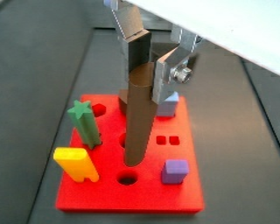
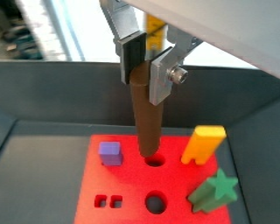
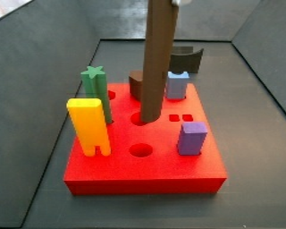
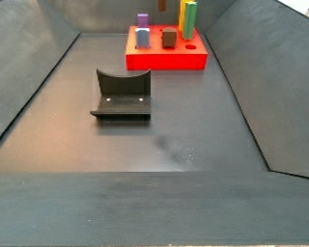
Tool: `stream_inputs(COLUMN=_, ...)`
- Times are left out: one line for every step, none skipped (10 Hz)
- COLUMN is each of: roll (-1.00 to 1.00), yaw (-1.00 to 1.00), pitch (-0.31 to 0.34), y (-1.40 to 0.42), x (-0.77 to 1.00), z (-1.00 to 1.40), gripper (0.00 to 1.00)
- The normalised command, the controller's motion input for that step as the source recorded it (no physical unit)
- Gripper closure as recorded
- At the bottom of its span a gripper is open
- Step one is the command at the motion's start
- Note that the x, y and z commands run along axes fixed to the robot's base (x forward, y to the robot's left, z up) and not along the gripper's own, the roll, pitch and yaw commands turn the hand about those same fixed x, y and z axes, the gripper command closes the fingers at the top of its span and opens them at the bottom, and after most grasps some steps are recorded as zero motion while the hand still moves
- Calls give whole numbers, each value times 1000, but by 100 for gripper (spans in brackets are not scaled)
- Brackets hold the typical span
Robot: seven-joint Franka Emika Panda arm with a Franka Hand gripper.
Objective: Pick up the oval object. Move up. Place the oval object on the fixture. Regrasp the oval object. Move to above the board. Insert the oval object.
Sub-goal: Insert the oval object.
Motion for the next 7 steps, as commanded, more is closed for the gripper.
stream_inputs(roll=30, yaw=-994, pitch=0, y=-86, x=0, z=-229, gripper=100)
stream_inputs(roll=33, yaw=-1000, pitch=0, y=-60, x=0, z=-243, gripper=100)
stream_inputs(roll=0, yaw=-1000, pitch=0, y=-54, x=0, z=-269, gripper=100)
stream_inputs(roll=0, yaw=-1000, pitch=-21, y=-54, x=9, z=-229, gripper=100)
stream_inputs(roll=0, yaw=-1000, pitch=-7, y=-9, x=0, z=-249, gripper=100)
stream_inputs(roll=0, yaw=-1000, pitch=-29, y=0, x=0, z=-229, gripper=100)
stream_inputs(roll=0, yaw=-1000, pitch=-4, y=0, x=0, z=-300, gripper=100)
